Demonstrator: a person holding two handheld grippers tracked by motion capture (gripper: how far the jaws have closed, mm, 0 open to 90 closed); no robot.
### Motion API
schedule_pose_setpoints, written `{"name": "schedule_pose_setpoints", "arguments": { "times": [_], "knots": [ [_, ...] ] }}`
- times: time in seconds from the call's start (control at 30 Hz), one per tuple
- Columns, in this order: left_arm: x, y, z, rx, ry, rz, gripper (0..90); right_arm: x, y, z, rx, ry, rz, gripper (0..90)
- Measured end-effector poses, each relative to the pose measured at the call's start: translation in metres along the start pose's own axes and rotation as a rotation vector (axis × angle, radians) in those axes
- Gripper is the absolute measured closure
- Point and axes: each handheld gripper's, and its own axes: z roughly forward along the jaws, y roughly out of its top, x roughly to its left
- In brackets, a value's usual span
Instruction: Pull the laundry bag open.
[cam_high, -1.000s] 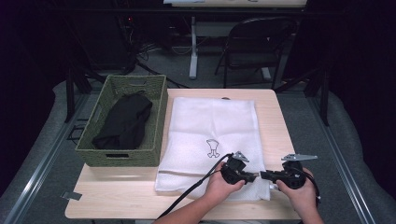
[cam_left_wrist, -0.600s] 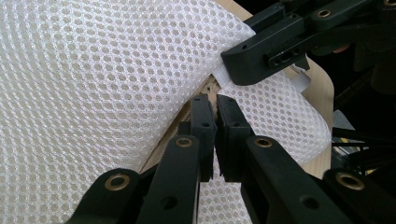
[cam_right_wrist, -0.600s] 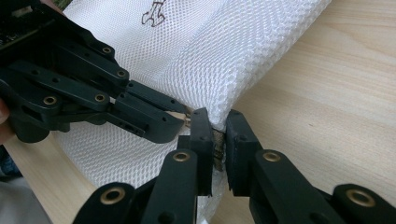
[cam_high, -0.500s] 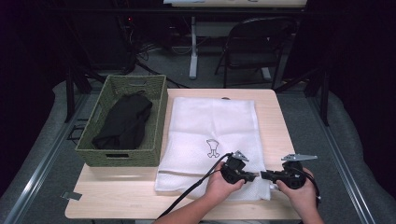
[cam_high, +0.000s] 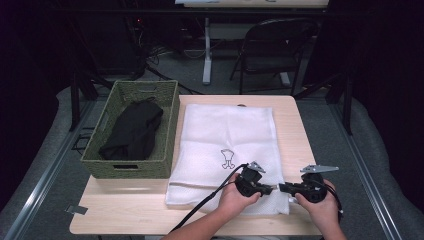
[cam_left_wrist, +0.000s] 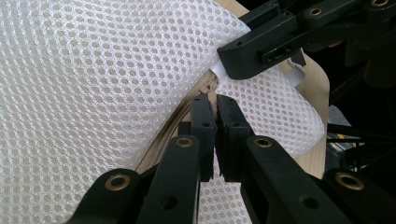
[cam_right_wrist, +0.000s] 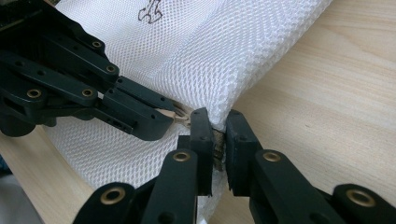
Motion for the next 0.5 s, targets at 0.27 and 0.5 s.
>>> {"name": "schedule_pose_setpoints", "arguments": {
  "times": [0.27,0.5],
  "knots": [
    [0.0006,-0.0003,-0.0016,-0.004,-0.017,-0.043,87.3,0.0026,0.0007,0.0003,0.003,-0.015,-0.022,83.5],
    [-0.0009,-0.0004,-0.0034,0.003,0.004,-0.048,87.3,0.0032,0.0015,0.0006,0.007,-0.015,-0.031,83.7]
  ]
}}
